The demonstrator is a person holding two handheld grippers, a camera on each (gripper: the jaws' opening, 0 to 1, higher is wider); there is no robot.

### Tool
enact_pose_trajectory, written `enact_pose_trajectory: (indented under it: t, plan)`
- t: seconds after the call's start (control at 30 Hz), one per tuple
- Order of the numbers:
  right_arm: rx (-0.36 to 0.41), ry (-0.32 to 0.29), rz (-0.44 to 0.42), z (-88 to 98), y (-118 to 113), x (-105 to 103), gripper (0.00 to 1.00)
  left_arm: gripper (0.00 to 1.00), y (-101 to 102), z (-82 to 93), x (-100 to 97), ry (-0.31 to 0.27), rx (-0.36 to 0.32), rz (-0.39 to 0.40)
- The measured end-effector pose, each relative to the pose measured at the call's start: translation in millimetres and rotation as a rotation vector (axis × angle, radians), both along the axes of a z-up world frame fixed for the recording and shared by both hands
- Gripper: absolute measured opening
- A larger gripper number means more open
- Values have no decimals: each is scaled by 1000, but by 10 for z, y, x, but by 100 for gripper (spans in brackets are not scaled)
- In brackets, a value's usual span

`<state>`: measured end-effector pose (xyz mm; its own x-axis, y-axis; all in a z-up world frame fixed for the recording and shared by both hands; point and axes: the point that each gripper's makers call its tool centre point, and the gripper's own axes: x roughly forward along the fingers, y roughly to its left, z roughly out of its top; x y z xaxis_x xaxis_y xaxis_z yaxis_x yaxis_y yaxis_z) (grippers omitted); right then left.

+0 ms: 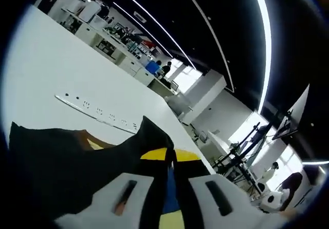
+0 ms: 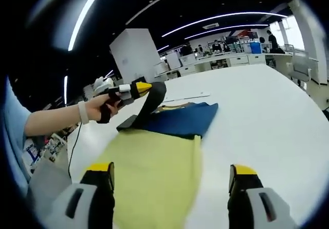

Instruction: Fold the garment on the visible template until the final outline fits inside the template.

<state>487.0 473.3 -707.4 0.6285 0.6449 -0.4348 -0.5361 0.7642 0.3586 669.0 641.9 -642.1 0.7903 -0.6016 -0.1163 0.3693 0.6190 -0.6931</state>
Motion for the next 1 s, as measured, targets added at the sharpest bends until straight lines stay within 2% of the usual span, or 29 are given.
enact_pose_trajectory:
  t: [0.27, 0.33, 0.6, 0.7, 0.87, 1.0]
  plan:
    - [6, 7, -13, -17, -21, -15, 93, 0, -526, 19, -106, -10, -24, -112]
    - [9, 11, -12, -31, -20, -24, 93, 0, -628, -34, -144, -5, -17, -136]
    - [15, 20, -24, -47, -36, -59, 92, 0, -862, -273, -280, 47, -16, -189]
    - [18, 23, -29, -48, -40, -68, 92, 0, -929, -421, -318, 92, -19, -207]
    - [24, 27, -35, -53, -40, -82, 91, 0, -1011, -615, -392, 130, 5, -238]
    - [29, 32, -38, -64, -43, -103, 91, 0, -1040, -707, -405, 152, 12, -240]
